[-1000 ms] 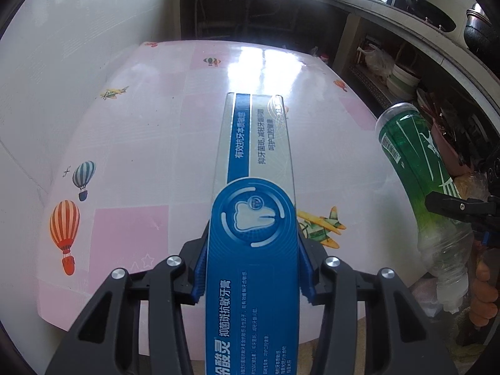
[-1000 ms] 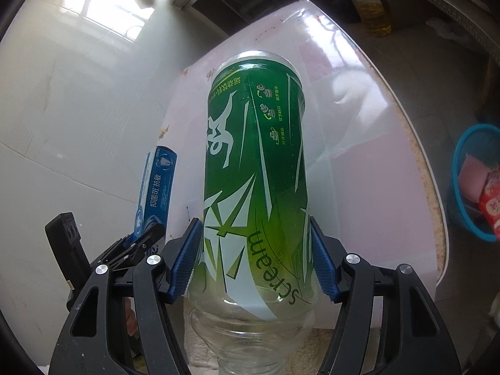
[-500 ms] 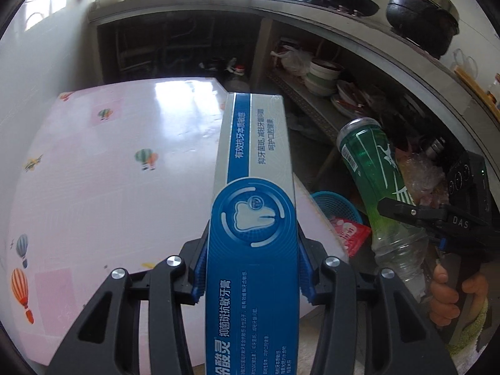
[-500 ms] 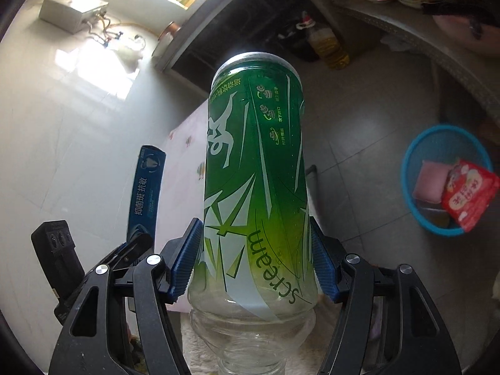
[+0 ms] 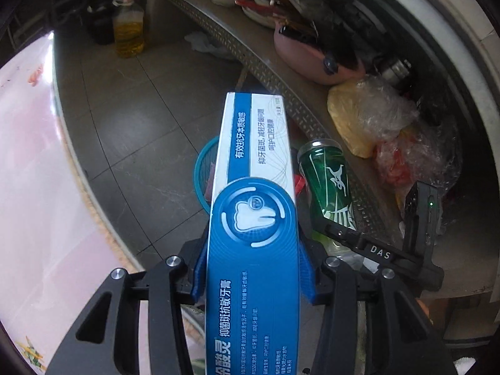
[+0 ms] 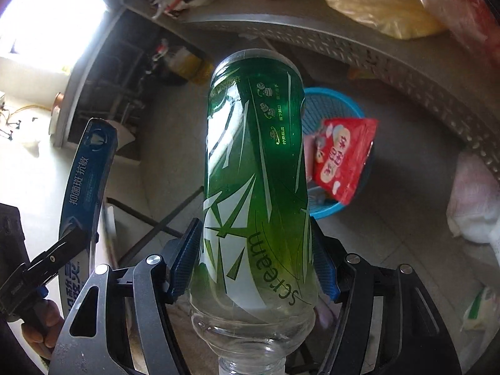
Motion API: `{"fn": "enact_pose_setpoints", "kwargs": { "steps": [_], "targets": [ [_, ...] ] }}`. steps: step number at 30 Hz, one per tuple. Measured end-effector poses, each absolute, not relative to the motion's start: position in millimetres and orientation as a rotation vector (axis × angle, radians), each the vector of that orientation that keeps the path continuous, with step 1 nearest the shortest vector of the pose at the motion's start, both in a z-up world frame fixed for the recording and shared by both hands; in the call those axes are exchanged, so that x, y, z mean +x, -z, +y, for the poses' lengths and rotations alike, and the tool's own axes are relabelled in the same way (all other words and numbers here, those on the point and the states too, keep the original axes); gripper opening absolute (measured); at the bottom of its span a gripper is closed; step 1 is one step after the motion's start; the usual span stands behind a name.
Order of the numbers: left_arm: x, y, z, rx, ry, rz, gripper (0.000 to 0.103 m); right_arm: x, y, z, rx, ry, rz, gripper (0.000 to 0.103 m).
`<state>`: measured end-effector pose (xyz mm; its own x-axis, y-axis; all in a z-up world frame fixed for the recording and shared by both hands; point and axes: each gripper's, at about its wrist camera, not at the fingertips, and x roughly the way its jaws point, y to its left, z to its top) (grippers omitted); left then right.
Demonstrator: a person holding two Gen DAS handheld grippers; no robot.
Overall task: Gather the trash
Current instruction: 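Open both grippers over the blue wastebasket, dropping box and bottle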
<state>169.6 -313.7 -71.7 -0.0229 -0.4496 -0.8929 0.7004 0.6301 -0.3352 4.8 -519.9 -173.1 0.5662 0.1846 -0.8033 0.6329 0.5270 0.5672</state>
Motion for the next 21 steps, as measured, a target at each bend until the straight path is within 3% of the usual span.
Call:
{"fn": "enact_pose_setpoints", "kwargs": {
  "steps": [6, 8, 15, 21],
  "targets": [
    [201.5, 104.1, -375.9, 0.291, 0.897, 1.334, 0.047, 51.3, 213.1, -547.8, 1.036, 0.398, 0.994, 0.065],
    [209.6, 105.1, -385.6, 0.271, 0.891, 1.313, 0.068, 67.5, 219.1, -556.0, 0.998, 0.443, 0.967, 0.072],
    [212.4, 105.6, -365.7, 0.229, 0.905, 1.311, 0.068, 72.9, 235.2, -550.6, 0.908, 0.531, 0.977, 0.072],
    [196.0, 81.8, -325.0, 0.192, 0.908, 1.249, 0.068, 51.0, 212.4, -520.7, 0.759, 0.513, 0.980, 0.072]
  ]
}}
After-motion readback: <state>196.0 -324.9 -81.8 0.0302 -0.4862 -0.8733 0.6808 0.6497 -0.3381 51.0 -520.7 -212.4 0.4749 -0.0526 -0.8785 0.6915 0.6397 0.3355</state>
